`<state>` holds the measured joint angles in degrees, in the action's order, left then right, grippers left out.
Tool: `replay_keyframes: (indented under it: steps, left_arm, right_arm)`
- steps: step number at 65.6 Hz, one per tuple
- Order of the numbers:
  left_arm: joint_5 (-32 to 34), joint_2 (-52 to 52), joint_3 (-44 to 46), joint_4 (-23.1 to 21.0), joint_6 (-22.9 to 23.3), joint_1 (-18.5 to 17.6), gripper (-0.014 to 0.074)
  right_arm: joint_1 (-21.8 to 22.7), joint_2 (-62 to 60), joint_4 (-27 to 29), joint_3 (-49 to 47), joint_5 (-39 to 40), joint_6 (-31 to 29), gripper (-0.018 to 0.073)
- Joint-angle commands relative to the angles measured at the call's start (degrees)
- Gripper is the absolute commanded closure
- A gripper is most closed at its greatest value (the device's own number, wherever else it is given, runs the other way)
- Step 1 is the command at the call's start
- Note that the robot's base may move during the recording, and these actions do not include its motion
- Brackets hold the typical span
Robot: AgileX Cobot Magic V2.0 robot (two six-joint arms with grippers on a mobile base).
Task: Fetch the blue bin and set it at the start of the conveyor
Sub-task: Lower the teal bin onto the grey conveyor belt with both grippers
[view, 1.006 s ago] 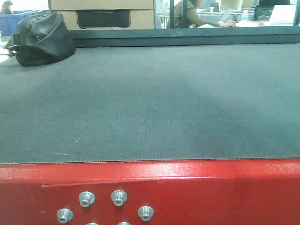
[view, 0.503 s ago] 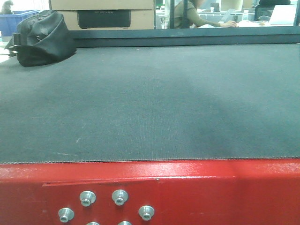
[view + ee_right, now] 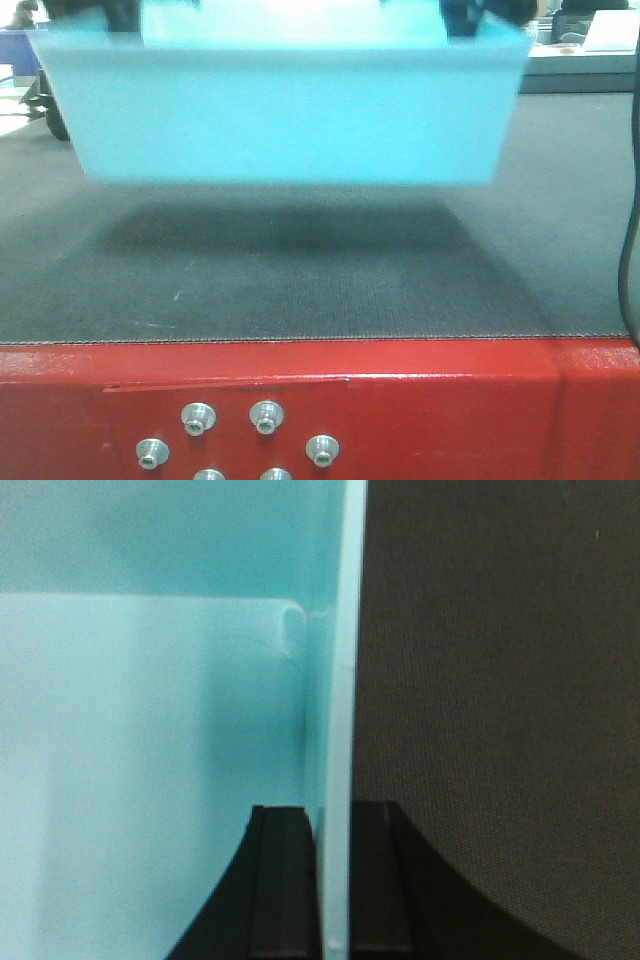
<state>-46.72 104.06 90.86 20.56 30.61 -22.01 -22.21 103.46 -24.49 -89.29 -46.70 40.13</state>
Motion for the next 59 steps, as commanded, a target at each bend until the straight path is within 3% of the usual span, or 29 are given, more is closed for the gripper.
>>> replay_keyframes:
  steps: [1,26,37,44,50,59]
  left_arm:
    - [6.13,1.60,0.10,-5.85,-0.44,-1.72,0.0707]
    - [5.54,3.84,0.10,-6.08,-0.44,-1.72,0.0686]
    - [4.50,3.84,0.10,-6.08,-0.44,-1.72,0.0400]
    - [2.17,3.84,0.10,-3.84,-0.03,-1.72,0.0229]
    - [0.35,3.84,0.10,-0.42,3.41,-1.72,0.0150]
    - [-1.17,3.70,0.10,2.56,5.46,-1.72,0.0141]
  right_arm:
    - [-1.14,1.45,2.82,-0.39,9.51,-0.34,0.0718]
    - [-1.14,5.00,2.82,-0.39,12.40,-0.58,0.0699]
    - [-1.14,5.00,2.58,-0.39,11.51,-0.58,0.0386]
    - [-0.60,5.00,2.58,-1.37,7.44,-0.58,0.0260]
    - [0.07,4.86,1.61,-2.56,4.31,-0.58,0.0239]
    - [0.59,3.98,-0.81,-3.25,2.94,-0.58,0.0240]
